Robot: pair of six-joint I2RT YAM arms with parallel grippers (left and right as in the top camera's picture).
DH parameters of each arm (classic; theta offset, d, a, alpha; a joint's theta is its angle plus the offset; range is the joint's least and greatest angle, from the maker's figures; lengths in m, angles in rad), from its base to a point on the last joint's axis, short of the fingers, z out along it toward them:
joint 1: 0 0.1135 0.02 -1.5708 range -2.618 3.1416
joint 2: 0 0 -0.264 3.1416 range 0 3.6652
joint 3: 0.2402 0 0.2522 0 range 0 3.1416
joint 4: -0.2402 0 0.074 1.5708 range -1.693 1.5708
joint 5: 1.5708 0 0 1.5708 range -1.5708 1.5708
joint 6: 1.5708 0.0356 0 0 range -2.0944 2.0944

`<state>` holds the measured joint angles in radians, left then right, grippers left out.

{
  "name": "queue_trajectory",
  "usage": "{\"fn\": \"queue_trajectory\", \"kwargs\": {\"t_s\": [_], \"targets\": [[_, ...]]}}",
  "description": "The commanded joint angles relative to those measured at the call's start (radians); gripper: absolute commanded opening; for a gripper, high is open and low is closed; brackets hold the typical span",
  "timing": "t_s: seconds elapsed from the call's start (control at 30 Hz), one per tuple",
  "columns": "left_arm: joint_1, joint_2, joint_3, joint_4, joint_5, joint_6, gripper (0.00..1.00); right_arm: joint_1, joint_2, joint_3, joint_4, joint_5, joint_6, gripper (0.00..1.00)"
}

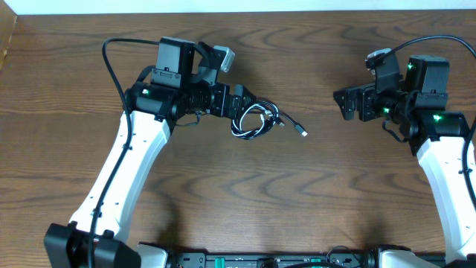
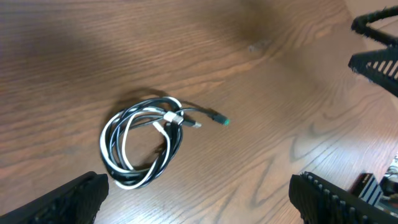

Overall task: Untangle cables
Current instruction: 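Reach the left gripper forward to the tangled black and white cables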

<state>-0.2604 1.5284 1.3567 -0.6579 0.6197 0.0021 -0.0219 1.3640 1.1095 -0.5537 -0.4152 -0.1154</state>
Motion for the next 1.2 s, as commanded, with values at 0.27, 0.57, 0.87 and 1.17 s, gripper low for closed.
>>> {"fn": "queue_trajectory", "kwargs": {"t_s": [0.27,0.57,0.87,1.17], "targets": [[-0.075,0.219,0.023,0.03,-0.292,-0.326,0.79,0.012,-0.004,0.023,0.024,-0.063,0.121,0.85],[-0.138,0.324,0.022,0.031,-0.536,-0.516,0.73,0.011,-0.004,0.023,0.031,0.014,0.213,0.76],[-0.156,0.395,0.022,-0.021,-0.536,-0.627,0.67,0.02,0.02,0.021,0.031,0.014,0.23,0.75],[-0.158,0.413,0.021,-0.048,-0.391,-0.794,0.53,0.024,0.072,0.021,0.034,0.015,0.279,0.74]]}}
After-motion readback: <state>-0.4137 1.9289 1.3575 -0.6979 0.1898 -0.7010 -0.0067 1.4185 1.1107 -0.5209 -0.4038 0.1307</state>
